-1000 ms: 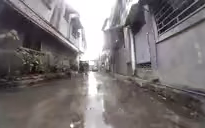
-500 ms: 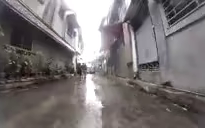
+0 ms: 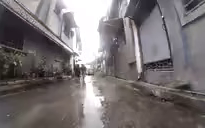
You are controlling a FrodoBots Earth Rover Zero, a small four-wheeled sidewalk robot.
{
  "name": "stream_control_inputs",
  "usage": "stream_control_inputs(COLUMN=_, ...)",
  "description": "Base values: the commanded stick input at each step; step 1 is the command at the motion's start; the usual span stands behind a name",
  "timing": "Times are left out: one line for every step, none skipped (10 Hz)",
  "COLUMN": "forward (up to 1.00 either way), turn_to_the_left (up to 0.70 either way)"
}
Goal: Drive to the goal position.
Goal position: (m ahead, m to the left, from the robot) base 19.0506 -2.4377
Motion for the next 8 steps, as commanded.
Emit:
stream_control_inputs(forward=0.99, turn_to_the_left=0.00)
stream_control_inputs(forward=0.99, turn_to_the_left=0.00)
stream_control_inputs(forward=0.99, turn_to_the_left=0.00)
stream_control_inputs(forward=0.99, turn_to_the_left=0.00)
stream_control_inputs(forward=0.99, turn_to_the_left=0.00)
stream_control_inputs(forward=0.99, turn_to_the_left=0.39)
stream_control_inputs(forward=0.99, turn_to_the_left=0.33)
stream_control_inputs(forward=0.99, turn_to_the_left=0.00)
